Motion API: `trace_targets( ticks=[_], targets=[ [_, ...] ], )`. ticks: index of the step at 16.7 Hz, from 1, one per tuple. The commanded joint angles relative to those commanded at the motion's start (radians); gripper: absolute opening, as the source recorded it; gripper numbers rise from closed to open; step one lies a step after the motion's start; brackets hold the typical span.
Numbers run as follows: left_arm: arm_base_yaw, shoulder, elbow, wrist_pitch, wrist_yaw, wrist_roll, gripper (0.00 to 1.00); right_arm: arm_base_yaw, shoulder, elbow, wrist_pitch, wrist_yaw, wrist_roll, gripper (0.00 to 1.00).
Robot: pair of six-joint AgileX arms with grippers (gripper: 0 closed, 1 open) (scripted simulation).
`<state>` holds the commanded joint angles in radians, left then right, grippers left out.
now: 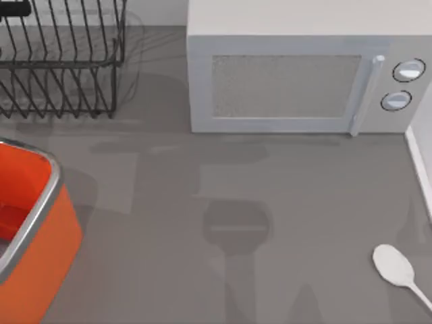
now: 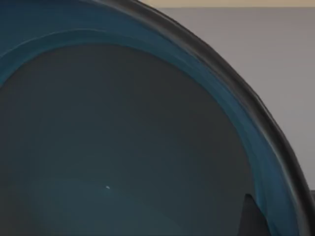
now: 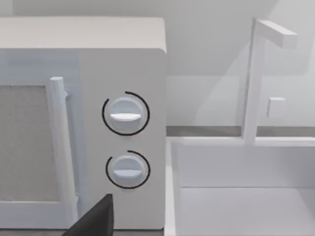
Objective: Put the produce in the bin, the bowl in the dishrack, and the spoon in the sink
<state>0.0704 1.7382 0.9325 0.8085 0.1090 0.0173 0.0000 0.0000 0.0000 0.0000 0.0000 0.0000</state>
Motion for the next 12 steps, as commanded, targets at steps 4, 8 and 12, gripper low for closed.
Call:
trace_targets(
  ticks=[4,8,12],
  targets=[
    [-0.004,0.017,-0.009,0.022,-0.003,-0.002,0.00,0.000,0.000,0.000,0.000,0.000,0.000,1.00],
    [-0.004,0.017,-0.009,0.022,-0.003,-0.002,0.15,0.000,0.000,0.000,0.000,0.000,0.000,1.00],
    [-0.004,0.017,-0.009,0.022,-0.003,-0.002,0.45,0.000,0.000,0.000,0.000,0.000,0.000,1.00]
  ],
)
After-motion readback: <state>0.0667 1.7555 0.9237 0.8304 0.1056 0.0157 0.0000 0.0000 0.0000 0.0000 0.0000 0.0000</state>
